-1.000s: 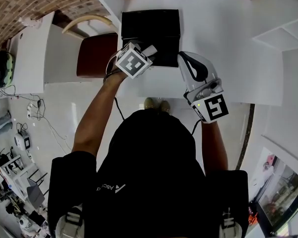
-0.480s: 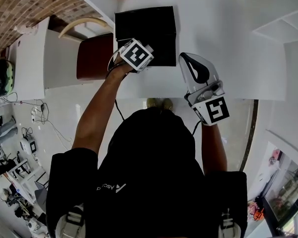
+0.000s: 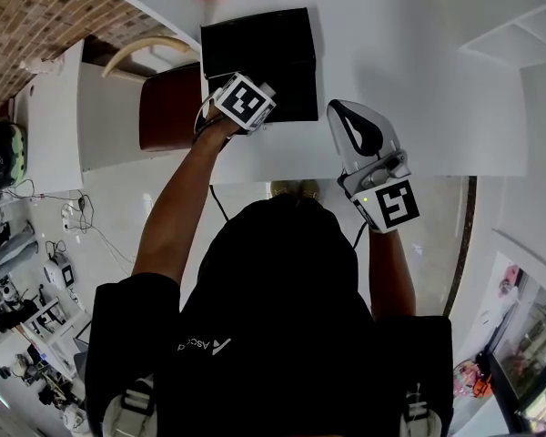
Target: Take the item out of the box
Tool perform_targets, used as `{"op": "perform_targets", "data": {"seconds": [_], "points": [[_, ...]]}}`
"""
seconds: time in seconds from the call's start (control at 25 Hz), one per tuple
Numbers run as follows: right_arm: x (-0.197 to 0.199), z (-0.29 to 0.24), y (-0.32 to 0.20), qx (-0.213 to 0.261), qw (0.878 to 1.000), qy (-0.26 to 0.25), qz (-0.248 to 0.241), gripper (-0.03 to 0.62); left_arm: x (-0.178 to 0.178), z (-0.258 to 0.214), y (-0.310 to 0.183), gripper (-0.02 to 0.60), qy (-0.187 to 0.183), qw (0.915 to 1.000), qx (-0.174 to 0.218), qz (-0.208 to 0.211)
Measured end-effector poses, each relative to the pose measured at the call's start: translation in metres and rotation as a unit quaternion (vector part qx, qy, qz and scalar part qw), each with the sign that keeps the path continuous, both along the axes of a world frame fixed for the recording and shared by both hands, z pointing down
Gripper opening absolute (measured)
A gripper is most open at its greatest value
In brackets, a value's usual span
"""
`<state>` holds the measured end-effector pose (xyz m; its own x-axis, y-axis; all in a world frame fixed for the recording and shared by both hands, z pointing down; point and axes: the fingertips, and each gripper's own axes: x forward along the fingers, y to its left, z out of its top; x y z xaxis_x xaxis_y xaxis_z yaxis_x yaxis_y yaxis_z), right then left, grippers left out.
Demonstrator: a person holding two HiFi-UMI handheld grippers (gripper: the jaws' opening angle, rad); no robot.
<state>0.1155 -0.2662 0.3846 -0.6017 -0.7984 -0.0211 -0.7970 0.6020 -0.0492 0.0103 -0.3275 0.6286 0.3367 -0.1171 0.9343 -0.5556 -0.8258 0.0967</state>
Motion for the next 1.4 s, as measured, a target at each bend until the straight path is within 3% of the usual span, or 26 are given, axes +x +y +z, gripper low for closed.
{"op": "perform_targets", "data": {"seconds": [0.24,0.4,0.56,0.72,0.96,1.04,1.24,1.4], "points": [[-0.006,0.005,-0.001,-0.006,1.0,0.005,-0.005,0.0,-0.003,-0.002,0.002,0.183,0.01,0.9999,0.003,-0.004],[-0.013,0.002,-0.003,-0.002,1.0,0.009,-0.011,0.0,-0.002,-0.019,0.003,0.183,0.039,0.9989,0.023,-0.01],[-0.02,-0.004,-0.002,0.003,1.0,0.015,-0.018,0.0,0.002,-0.06,0.001,0.183,0.088,0.9938,0.064,-0.023],[-0.028,-0.009,-0.003,0.023,0.999,0.022,-0.024,0.0,0.011,-0.104,0.003,0.183,0.166,0.9795,0.111,-0.028],[-0.043,-0.021,0.0,0.03,0.999,0.027,-0.035,0.001,0.015,-0.173,0.013,0.183,0.279,0.9391,0.194,-0.047],[-0.047,-0.025,0.001,0.031,0.998,0.028,-0.036,0.0,0.016,-0.195,0.019,0.183,0.32,0.9193,0.223,-0.051],[-0.057,-0.037,0.003,0.036,0.998,0.032,-0.04,0.0,0.013,-0.25,0.039,0.183,0.421,0.859,0.286,-0.055],[-0.065,-0.045,0.006,0.04,0.998,0.03,-0.045,0.0,0.007,-0.277,0.052,0.183,0.458,0.827,0.32,-0.059]]}}
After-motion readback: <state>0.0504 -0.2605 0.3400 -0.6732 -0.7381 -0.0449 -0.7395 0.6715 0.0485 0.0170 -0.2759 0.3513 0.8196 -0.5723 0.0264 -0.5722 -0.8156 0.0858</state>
